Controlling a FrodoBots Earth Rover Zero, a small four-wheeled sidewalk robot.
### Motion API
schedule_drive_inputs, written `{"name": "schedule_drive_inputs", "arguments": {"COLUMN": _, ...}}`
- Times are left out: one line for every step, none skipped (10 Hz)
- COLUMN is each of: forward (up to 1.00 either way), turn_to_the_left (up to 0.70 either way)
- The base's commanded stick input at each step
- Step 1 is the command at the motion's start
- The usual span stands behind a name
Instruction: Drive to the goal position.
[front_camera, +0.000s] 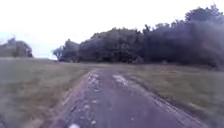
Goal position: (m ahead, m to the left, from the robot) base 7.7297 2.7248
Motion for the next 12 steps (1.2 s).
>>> {"name": "schedule_drive_inputs", "arguments": {"forward": 1.0, "turn_to_the_left": 0.15}}
{"name": "schedule_drive_inputs", "arguments": {"forward": 1.0, "turn_to_the_left": 0.3}}
{"name": "schedule_drive_inputs", "arguments": {"forward": 1.0, "turn_to_the_left": 0.38}}
{"name": "schedule_drive_inputs", "arguments": {"forward": 1.0, "turn_to_the_left": 0.0}}
{"name": "schedule_drive_inputs", "arguments": {"forward": 1.0, "turn_to_the_left": 0.0}}
{"name": "schedule_drive_inputs", "arguments": {"forward": 1.0, "turn_to_the_left": 0.0}}
{"name": "schedule_drive_inputs", "arguments": {"forward": 1.0, "turn_to_the_left": 0.0}}
{"name": "schedule_drive_inputs", "arguments": {"forward": 1.0, "turn_to_the_left": 0.0}}
{"name": "schedule_drive_inputs", "arguments": {"forward": 1.0, "turn_to_the_left": 0.0}}
{"name": "schedule_drive_inputs", "arguments": {"forward": 1.0, "turn_to_the_left": 0.22}}
{"name": "schedule_drive_inputs", "arguments": {"forward": 1.0, "turn_to_the_left": 0.34}}
{"name": "schedule_drive_inputs", "arguments": {"forward": 1.0, "turn_to_the_left": 0.29}}
